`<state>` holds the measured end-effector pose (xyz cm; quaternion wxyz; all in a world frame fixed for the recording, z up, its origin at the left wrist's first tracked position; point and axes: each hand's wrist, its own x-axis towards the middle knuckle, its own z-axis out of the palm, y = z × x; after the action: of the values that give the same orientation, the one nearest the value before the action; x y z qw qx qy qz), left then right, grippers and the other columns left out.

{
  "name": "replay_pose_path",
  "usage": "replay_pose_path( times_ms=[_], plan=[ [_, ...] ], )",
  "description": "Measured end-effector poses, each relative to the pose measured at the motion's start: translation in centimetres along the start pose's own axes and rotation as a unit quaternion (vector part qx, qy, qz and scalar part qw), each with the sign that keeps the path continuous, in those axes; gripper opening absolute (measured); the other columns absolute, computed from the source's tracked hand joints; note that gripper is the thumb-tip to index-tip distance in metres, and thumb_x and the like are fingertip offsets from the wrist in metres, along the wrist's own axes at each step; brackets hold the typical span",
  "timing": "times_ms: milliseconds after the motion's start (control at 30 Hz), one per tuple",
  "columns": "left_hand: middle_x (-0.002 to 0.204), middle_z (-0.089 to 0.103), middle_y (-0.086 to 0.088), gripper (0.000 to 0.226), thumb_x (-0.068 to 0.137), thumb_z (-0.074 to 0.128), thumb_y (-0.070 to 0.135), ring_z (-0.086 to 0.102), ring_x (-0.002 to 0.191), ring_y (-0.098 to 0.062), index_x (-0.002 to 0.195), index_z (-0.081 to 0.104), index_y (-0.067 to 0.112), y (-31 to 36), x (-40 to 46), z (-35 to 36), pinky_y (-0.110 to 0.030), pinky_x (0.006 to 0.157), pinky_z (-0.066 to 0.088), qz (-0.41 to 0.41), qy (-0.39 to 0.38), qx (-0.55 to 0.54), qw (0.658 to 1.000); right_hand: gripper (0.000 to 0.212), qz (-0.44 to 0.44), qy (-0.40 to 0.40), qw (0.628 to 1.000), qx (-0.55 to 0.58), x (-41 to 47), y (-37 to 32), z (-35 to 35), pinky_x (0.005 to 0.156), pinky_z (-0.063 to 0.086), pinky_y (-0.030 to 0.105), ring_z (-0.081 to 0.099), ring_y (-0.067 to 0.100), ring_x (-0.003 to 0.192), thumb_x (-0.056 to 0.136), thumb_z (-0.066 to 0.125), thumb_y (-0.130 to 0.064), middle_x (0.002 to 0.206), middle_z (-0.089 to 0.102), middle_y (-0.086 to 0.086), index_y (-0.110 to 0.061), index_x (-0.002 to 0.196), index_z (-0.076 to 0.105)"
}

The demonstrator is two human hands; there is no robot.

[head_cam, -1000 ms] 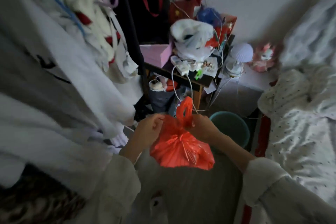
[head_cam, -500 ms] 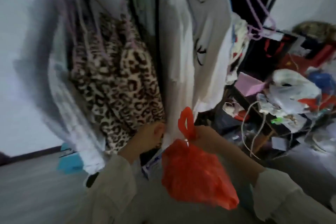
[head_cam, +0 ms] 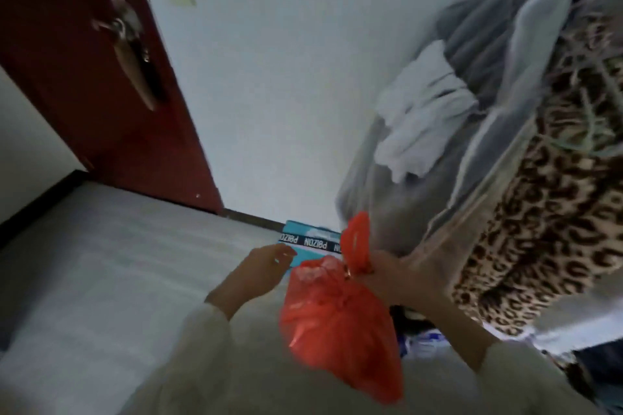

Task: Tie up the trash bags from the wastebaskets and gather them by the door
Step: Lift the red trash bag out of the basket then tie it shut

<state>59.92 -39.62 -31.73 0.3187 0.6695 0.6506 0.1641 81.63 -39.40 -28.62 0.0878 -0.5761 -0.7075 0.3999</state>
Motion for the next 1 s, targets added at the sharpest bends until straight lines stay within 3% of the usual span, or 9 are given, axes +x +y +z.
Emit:
replay_pose_path(
  times_ms=[33, 100, 167, 300, 400, 700, 867, 933, 1000],
  plan=[
    [0.114, 0.067, -0.011, 0.026, 0.093, 0.046, 0.017, 0.063, 0.099, -0.023, 0.112, 0.062, 0.011, -2.8, 0.5, -2.0, -0.018, 0.077, 0.04, -0.01, 0.009, 0.002, 1.0, 0.026, -0.007, 0.006, 1.0, 0.001, 2.4, -2.0, 1.4, 0.068, 0.044, 0.019, 0.05, 0.008, 0.074, 0.089, 0.055, -0.011, 0.071, 0.054, -0.012, -0.025, 0.067, 0.053],
    [0.114, 0.067, -0.012, 0.026, 0.093, 0.046, 0.018, 0.062, 0.101, -0.024, 0.112, 0.062, 0.011, -6.8, 1.3, -5.2, -0.025, 0.085, 0.043, -0.031, 0.019, 0.002, 0.999, 0.011, -0.015, 0.015, 1.0, 0.002, 6.4, -5.1, 3.4, 0.075, 0.044, 0.027, 0.053, 0.012, 0.081, 0.087, 0.056, -0.013, 0.087, 0.065, 0.003, -0.016, 0.081, 0.064],
    [0.113, 0.067, -0.011, 0.026, 0.093, 0.046, 0.022, 0.061, 0.1, -0.023, 0.11, 0.063, 0.012, -10.6, 2.0, -8.1, -0.027, 0.085, 0.045, -0.052, 0.023, -0.011, 0.998, 0.019, -0.002, -0.001, 1.0, -0.011, 10.7, -8.1, 5.5, 0.075, 0.041, 0.029, 0.056, 0.019, 0.085, 0.088, 0.054, -0.014, 0.102, 0.068, 0.016, -0.001, 0.096, 0.065],
    [0.115, 0.066, -0.011, 0.03, 0.093, 0.045, 0.027, 0.06, 0.1, -0.021, 0.111, 0.063, 0.012, -16.3, 4.1, -12.3, -0.023, 0.083, 0.041, -0.082, 0.023, -0.032, 0.996, 0.027, 0.024, -0.01, 1.0, -0.003, 18.0, -13.2, 8.6, 0.081, 0.047, 0.034, 0.061, 0.027, 0.095, 0.09, 0.05, -0.012, 0.112, 0.065, 0.02, 0.003, 0.111, 0.06],
    [0.114, 0.067, -0.011, 0.029, 0.093, 0.045, 0.026, 0.059, 0.097, -0.02, 0.111, 0.063, 0.011, -19.8, 6.8, -14.9, -0.024, 0.083, 0.041, -0.095, 0.04, -0.054, 0.993, 0.025, 0.017, 0.0, 1.0, 0.023, 23.4, -16.3, 10.4, 0.086, 0.049, 0.038, 0.063, 0.031, 0.098, 0.088, 0.053, -0.014, 0.111, 0.067, 0.019, -0.001, 0.107, 0.064],
    [0.115, 0.066, -0.009, 0.024, 0.093, 0.045, 0.015, 0.061, 0.102, -0.019, 0.111, 0.061, 0.01, -33.4, 20.4, -18.6, -0.022, 0.083, 0.041, -0.154, 0.033, -0.08, 0.984, 0.024, 0.043, -0.029, 0.998, 0.037, 43.5, -18.9, 17.5, 0.063, 0.037, 0.023, 0.061, 0.023, 0.082, 0.09, 0.052, -0.019, 0.095, 0.068, 0.013, -0.001, 0.1, 0.064],
    [0.115, 0.064, -0.008, 0.026, 0.093, 0.044, 0.012, 0.054, 0.093, -0.012, 0.116, 0.057, 0.011, -42.2, 30.8, -17.9, -0.019, 0.08, 0.037, -0.184, 0.017, -0.098, 0.978, 0.026, 0.121, -0.055, 0.99, 0.048, 56.6, -15.5, 22.9, 0.053, 0.041, 0.021, 0.053, 0.014, 0.056, 0.088, 0.052, -0.012, 0.064, 0.056, 0.002, -0.014, 0.062, 0.054],
    [0.116, 0.063, -0.01, 0.027, 0.093, 0.044, 0.011, 0.054, 0.095, -0.013, 0.117, 0.056, 0.011, -45.3, 34.0, -17.0, -0.021, 0.082, 0.039, -0.189, 0.005, -0.103, 0.977, 0.026, 0.16, -0.036, 0.984, 0.065, 60.5, -13.9, 24.7, 0.056, 0.046, 0.026, 0.057, 0.02, 0.061, 0.086, 0.055, -0.011, 0.067, 0.058, 0.007, -0.016, 0.06, 0.052],
    [0.118, 0.063, -0.011, 0.027, 0.093, 0.044, 0.011, 0.057, 0.101, -0.019, 0.117, 0.056, 0.011, -49.1, 37.4, -15.4, -0.024, 0.085, 0.041, -0.197, -0.016, -0.101, 0.975, 0.027, 0.197, -0.029, 0.976, 0.089, 64.8, -11.3, 27.4, 0.07, 0.055, 0.039, 0.062, 0.026, 0.07, 0.086, 0.056, -0.016, 0.07, 0.061, 0.01, -0.02, 0.06, 0.051]
  ],
)
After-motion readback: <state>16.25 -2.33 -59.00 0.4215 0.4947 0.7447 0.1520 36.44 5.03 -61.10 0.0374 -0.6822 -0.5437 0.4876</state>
